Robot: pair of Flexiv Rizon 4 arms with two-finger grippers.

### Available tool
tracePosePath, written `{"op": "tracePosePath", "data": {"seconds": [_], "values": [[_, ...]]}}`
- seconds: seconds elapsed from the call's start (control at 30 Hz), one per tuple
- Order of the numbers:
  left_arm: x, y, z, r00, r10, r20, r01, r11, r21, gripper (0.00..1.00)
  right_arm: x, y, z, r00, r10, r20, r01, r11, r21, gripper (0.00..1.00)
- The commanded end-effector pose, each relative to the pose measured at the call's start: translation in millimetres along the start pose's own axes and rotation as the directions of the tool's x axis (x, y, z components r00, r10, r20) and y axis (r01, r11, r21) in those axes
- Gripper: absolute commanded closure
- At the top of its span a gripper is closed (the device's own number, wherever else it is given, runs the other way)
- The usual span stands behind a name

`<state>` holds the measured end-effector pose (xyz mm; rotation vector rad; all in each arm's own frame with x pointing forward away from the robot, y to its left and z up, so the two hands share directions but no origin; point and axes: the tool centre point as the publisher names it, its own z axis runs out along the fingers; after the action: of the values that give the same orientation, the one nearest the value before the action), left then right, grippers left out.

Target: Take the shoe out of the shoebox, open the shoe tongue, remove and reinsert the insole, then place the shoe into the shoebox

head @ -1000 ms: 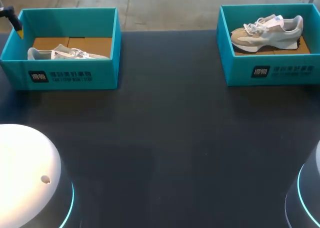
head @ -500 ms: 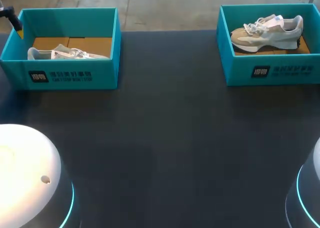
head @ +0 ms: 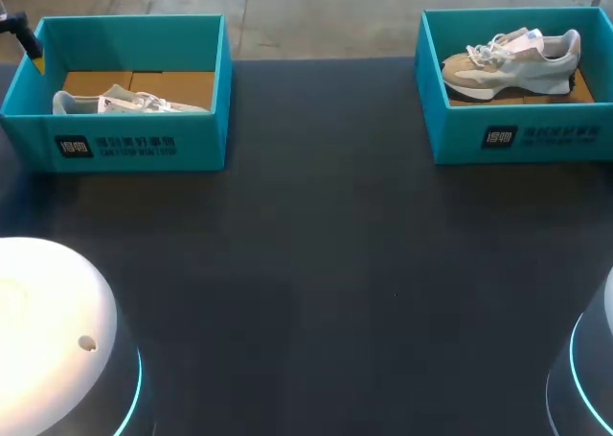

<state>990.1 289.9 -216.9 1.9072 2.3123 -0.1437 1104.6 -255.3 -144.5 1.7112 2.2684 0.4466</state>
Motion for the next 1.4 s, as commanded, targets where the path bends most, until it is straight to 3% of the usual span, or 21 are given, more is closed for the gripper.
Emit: {"op": "tracePosePath", "data": {"seconds": [0.03,0.1,0.23,0.33,0.87,1.4], "values": [[0.1,-1,0,1.0,0.0,-0.002,0.0,1.0,-0.003,0.0,-0.4,-3.6,7,0.996,0.084,0.019,-0.085,0.996,0.027,0.0],[0.1,-1,0,1.0,0.0,-0.002,0.0,1.0,-0.003,0.0,-3.2,-5.4,17,0.982,0.171,0.077,-0.175,0.984,0.041,0.0],[0.1,-1,0,1.0,0.0,-0.002,0.0,1.0,-0.003,0.0,-11.5,-8.7,36,0.934,0.305,0.184,-0.334,0.93,0.153,0.0],[0.1,-1,0,1.0,0.0,-0.002,0.0,1.0,-0.003,0.0,-16.1,-7.9,43,0.91,0.375,0.177,-0.4,0.906,0.136,0.0],[0.1,-1,0,1.0,0.0,-0.002,0.0,1.0,-0.003,0.0,-43.0,-12.0,100,0.899,0.385,0.206,-0.424,0.884,0.197,0.0],[0.1,-1,0,1.0,0.0,-0.002,0.0,1.0,-0.003,0.0,-58.8,-25.4,134,0.913,0.358,0.198,-0.403,0.871,0.281,0.0]]}}
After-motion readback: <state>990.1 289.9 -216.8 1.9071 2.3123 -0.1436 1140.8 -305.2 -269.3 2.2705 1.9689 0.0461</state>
